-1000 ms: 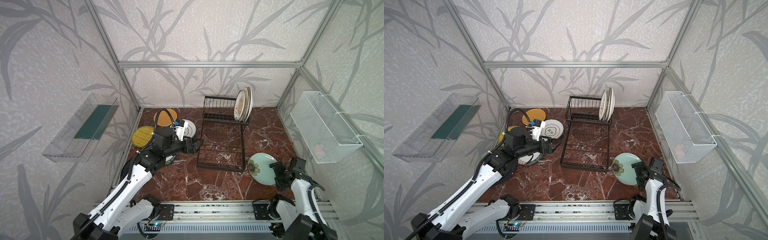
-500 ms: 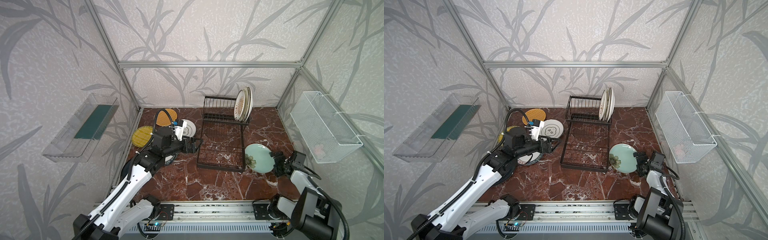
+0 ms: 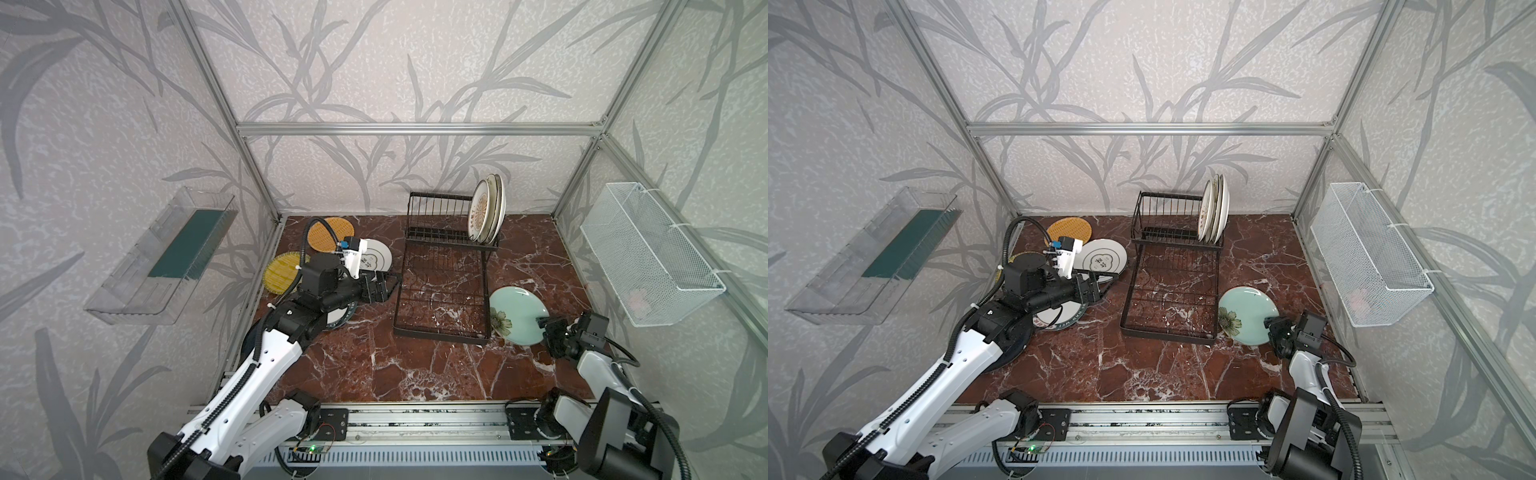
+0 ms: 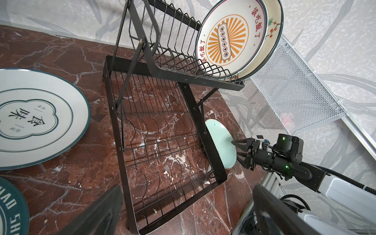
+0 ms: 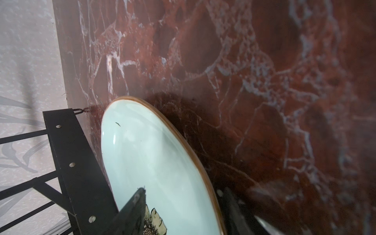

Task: Load plates into a dish rack
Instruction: Move the plate to the middle-right of the table, then pick up the plate from the middle-right of the table.

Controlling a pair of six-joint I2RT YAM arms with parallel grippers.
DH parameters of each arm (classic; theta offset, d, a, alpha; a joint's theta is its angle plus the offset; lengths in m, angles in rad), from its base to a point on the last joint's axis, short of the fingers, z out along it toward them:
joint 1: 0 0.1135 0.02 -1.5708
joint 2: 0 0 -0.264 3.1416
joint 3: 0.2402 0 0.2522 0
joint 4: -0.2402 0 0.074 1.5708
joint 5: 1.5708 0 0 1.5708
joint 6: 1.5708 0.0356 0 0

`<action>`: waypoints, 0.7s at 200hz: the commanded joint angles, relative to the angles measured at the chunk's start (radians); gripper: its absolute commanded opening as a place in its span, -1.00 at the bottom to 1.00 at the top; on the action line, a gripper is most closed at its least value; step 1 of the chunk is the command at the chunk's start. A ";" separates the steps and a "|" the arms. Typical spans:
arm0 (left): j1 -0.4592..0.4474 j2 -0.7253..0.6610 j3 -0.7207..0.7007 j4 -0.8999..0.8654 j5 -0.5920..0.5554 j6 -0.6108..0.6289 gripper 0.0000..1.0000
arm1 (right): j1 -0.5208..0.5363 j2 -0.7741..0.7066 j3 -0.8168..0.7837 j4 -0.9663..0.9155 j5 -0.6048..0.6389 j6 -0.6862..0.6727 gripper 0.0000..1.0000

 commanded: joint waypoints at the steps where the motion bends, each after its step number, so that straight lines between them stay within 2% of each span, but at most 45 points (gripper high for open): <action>1: 0.008 -0.017 -0.006 0.028 0.022 -0.013 0.98 | 0.003 0.020 -0.057 -0.154 0.027 -0.020 0.10; 90: 0.011 -0.020 -0.018 0.058 0.047 -0.020 0.98 | 0.003 0.105 -0.061 -0.097 0.013 -0.057 -0.44; 140: 0.011 -0.019 -0.019 0.061 0.044 -0.021 0.98 | 0.003 0.087 -0.059 -0.088 0.050 -0.040 -0.56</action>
